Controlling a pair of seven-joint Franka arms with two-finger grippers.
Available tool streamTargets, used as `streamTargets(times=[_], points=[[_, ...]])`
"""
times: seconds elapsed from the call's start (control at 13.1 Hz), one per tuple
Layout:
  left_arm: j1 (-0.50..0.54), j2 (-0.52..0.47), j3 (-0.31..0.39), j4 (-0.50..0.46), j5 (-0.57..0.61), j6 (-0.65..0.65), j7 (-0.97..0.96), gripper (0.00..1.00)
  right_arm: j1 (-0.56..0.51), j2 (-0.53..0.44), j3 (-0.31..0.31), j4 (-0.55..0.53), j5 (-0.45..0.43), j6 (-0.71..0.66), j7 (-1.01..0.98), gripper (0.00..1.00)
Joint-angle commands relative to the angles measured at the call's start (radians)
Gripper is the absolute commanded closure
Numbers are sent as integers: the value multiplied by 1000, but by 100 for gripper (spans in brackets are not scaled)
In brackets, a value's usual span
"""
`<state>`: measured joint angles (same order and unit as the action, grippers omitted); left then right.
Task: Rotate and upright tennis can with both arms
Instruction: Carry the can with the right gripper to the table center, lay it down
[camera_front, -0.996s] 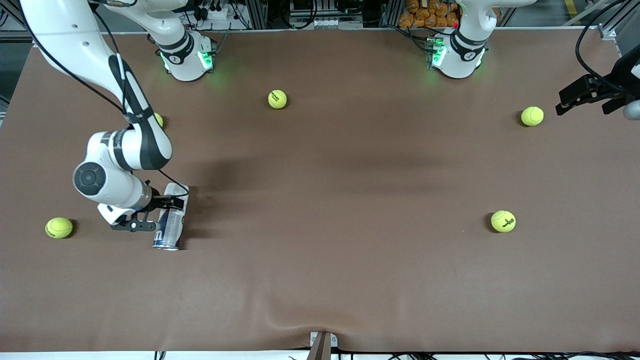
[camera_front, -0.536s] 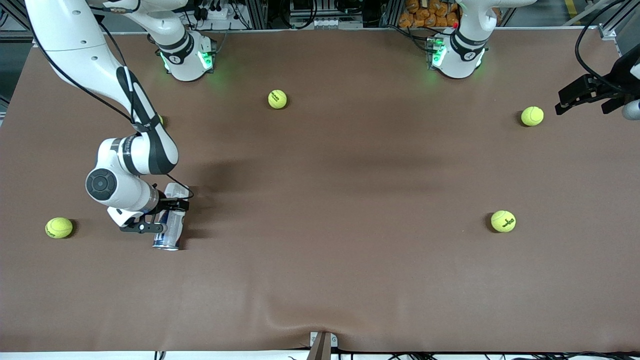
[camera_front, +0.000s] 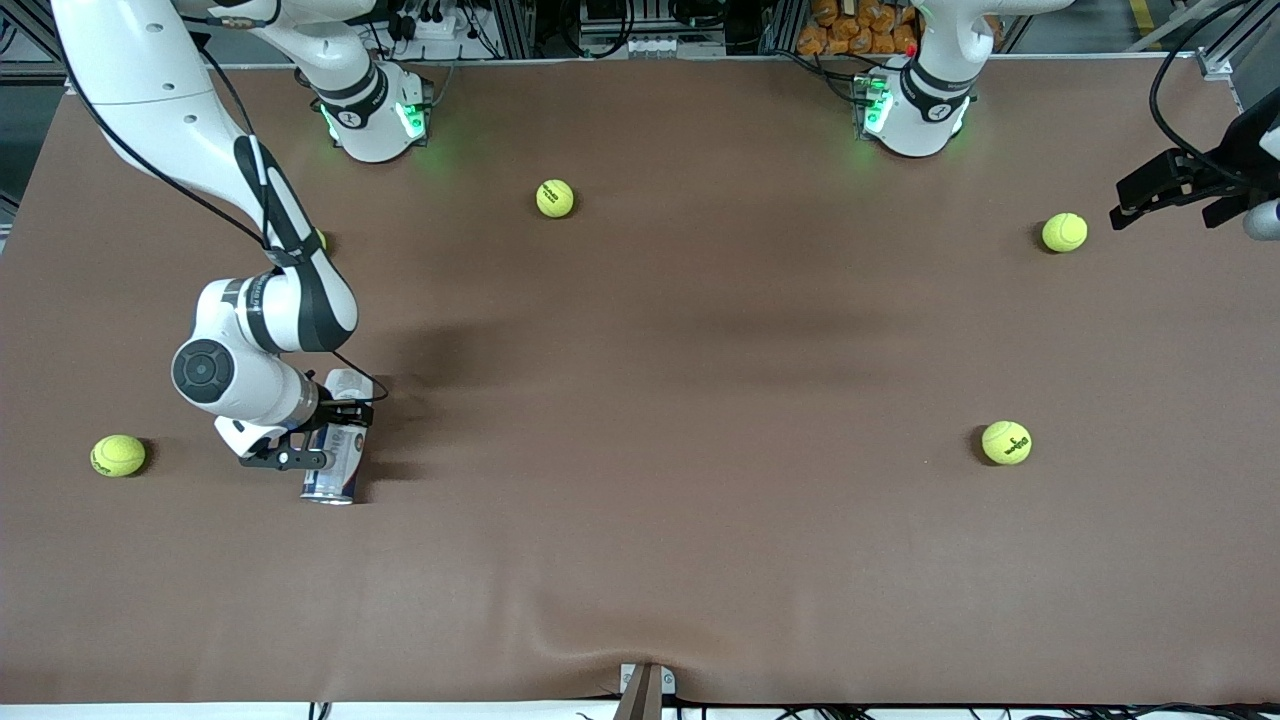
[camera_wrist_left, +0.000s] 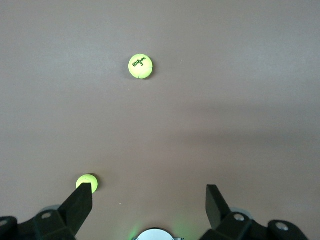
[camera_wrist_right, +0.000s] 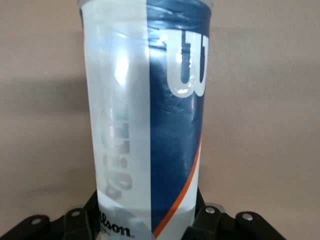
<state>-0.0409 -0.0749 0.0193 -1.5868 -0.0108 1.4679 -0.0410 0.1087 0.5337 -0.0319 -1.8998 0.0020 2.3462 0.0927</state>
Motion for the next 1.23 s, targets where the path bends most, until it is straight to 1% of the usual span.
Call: streamTargets(times=[0.0,0.15,0.23,0.38,0.46,0.54,0.69,0.77,0.92,1.0,1.07,1.15], points=[[1,0,-1,7,-14,-12,16,0,113,-21,-6,155,-17,-189,19,31],[4,1,-1,5,-14,-12,18,0,201,-9,-2,310,-101,-333,12,30],[4,1,-1,5,-14,-12,19,0,256,0,0,352,-141,-361,5,29],[0,3,-1,4,-14,-12,15,0,386,5,0,357,-171,-344,4,27],[0,3,-1,5,-14,-12,13,0,455,14,0,358,-197,-325,4,27],[0,3,-2,5,-14,-12,12,0,521,25,0,358,-244,-288,-1,25],[3,3,-2,2,-14,-12,16,0,633,69,0,358,-342,-199,-42,25],[4,3,-2,2,-14,-14,18,0,682,95,0,360,-368,-144,-69,25],[-2,10,-1,5,-14,-14,10,0,732,135,0,360,-419,-37,-178,23],[-5,12,-2,7,-14,-14,10,0,758,150,0,360,-431,-12,-221,23],[-7,12,-2,2,-14,-14,12,0,796,169,-2,360,-438,-7,-237,22],[-5,14,-2,2,-14,-20,18,0,810,187,-2,364,-460,-5,-238,22]])
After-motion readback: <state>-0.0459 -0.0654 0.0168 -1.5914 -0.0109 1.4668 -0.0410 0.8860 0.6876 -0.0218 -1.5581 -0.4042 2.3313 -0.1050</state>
